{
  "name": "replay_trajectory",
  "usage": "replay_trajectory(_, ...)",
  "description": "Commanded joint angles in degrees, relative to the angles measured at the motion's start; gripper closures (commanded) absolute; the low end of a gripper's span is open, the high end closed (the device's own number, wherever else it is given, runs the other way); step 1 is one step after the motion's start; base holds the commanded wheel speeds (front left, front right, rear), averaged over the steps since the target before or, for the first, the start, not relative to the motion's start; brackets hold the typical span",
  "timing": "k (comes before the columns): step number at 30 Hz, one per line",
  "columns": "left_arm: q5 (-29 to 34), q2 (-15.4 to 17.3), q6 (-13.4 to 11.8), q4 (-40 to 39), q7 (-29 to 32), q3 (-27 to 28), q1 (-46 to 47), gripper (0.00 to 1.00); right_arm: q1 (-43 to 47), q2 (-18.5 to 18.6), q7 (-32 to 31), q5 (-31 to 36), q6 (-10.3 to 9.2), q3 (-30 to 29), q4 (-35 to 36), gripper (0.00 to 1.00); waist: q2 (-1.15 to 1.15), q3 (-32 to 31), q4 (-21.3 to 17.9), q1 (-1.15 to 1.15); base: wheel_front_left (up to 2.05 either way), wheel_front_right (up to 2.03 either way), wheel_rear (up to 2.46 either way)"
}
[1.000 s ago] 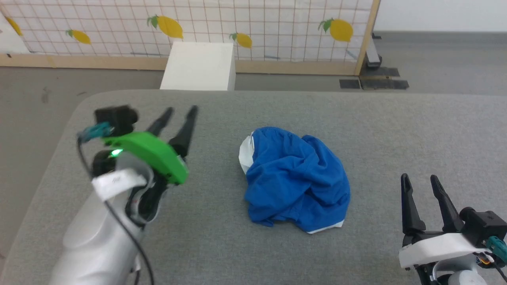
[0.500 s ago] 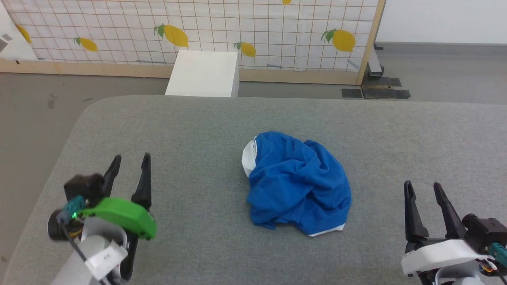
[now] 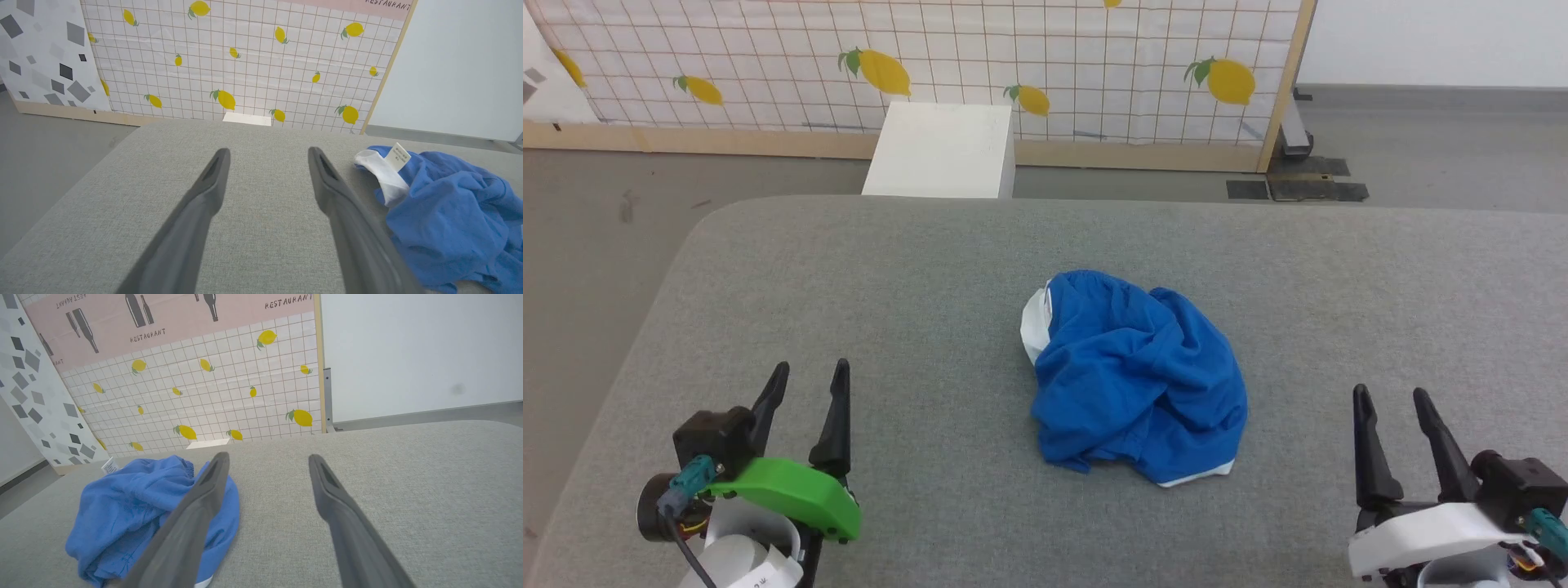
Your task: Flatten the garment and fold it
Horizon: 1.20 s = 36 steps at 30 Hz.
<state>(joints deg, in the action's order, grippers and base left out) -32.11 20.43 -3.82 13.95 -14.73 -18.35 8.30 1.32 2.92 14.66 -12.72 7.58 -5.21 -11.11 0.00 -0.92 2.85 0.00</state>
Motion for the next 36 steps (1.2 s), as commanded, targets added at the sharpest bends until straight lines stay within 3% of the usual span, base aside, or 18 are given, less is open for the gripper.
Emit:
replay_trajectory(1,0.63,-0.38,0.33,-0.16,-0.26,0.33,-1.0,0.0,0.11,-0.04,0.34,0.18,-0.09,0.46,-0.59,0.0,0.0,0.26,-0.04,0.0,0.0,0.0,0.0)
replay_trajectory(5,0.82,-0.78,0.7,-0.46,-0.26,0.71,-1.09,0.0,-3.03,-0.04,-2.44,1.63,-0.09,1.7,-1.98,0.0,0.0,1.66,0.01,0.0,0.0,0.0,0.0)
replay_trajectory(9,0.97,-1.18,1.18,-1.05,-0.27,1.03,-0.29,0.0,-9.22,-0.04,-9.94,3.3,-0.09,2.88,-3.25,0.0,0.0,4.08,0.35,0.0,0.0,0.0,0.0)
replay_trajectory(20,1.63,-2.2,2.86,-2.02,-0.27,1.98,3.23,0.0,-23.38,-0.04,-47.29,10.87,-0.09,6.78,-10.37,0.0,0.0,10.87,3.55,0.0,0.0,0.0,0.0)
replay_trajectory(26,1.87,-2.98,3.67,-1.61,-0.27,2.82,4.45,0.0,-23.9,-0.04,-57.19,11.93,-0.09,10.24,-10.51,0.0,0.0,12.81,4.82,0.0,0.0,0.0,0.0)
replay_trajectory(31,2.08,-3.59,4.49,-0.88,-0.27,3.49,4.97,0.0,-23.19,-0.04,-61.73,11.26,-0.09,12.49,-10.36,0.0,0.0,13.32,5.13,0.0,0.0,0.0,0.0)
replay_trajectory(32,2.14,-3.72,4.65,-0.72,-0.27,3.65,5.04,0.0,-23.21,-0.04,-61.66,11.29,-0.09,12.43,-9.85,0.63,0.0,13.34,5.1,0.0,0.0,0.0,0.0)
replay_trajectory(33,2.21,-3.84,4.76,-0.6,-0.27,3.79,5.09,0.0,-23.25,-0.04,-61.49,11.39,-0.09,12.29,-9.49,0.89,0.0,13.32,5.05,0.0,0.0,0.0,0.0)
replay_trajectory(34,2.3,-4.01,4.87,-0.45,-0.27,3.95,5.13,0.0,-23.24,-0.04,-61.4,11.36,-0.09,12.19,-9.17,1.0,0.0,13.2,4.97,0.0,0.0,0.0,0.0)
replay_trajectory(36,2.51,-4.24,5.05,-0.15,-0.27,4.18,5.09,0.0,-23.37,-0.04,-60.41,11.13,-0.09,11.74,-8.3,1.0,0.0,12.78,4.64,0.0,0.0,0.0,0.0)
